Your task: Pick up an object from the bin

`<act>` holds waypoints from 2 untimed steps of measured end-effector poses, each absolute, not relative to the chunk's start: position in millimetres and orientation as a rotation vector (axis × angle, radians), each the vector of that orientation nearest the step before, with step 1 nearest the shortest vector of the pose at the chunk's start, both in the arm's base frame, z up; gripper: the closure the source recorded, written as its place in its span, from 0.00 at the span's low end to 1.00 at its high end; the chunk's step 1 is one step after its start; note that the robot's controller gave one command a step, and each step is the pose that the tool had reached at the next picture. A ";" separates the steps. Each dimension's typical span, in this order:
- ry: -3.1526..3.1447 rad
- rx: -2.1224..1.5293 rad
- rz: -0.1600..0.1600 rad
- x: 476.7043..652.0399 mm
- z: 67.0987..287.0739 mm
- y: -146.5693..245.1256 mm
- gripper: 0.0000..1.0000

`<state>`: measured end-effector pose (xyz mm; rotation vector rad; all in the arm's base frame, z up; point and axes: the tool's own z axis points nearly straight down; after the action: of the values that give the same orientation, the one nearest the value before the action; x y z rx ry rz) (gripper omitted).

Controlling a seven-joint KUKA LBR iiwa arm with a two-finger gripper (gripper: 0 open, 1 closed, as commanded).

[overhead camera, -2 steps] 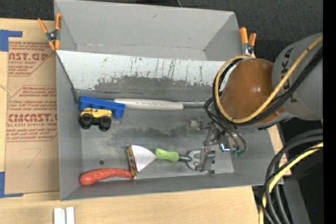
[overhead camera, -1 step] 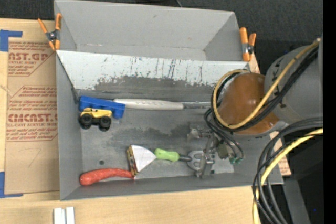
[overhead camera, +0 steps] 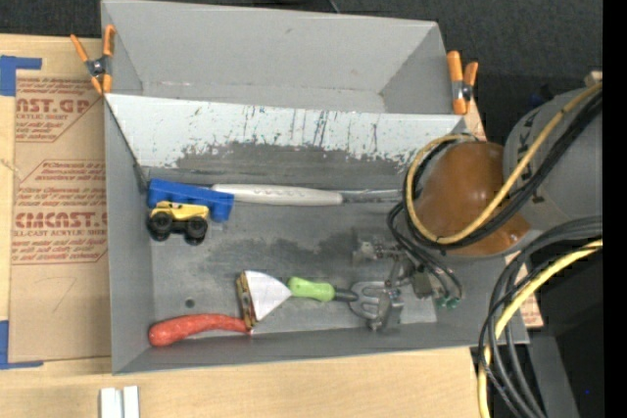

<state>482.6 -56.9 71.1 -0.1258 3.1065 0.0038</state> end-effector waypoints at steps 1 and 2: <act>3.122 -0.087 0.004 487.7 69.6 -49.2 1.00; 3.122 -0.086 0.004 487.6 69.9 -49.2 1.00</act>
Offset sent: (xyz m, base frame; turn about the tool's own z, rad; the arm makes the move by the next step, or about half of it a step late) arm 0.0000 0.0000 0.0000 0.0000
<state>487.6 -49.2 69.9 -0.0863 3.1222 0.0039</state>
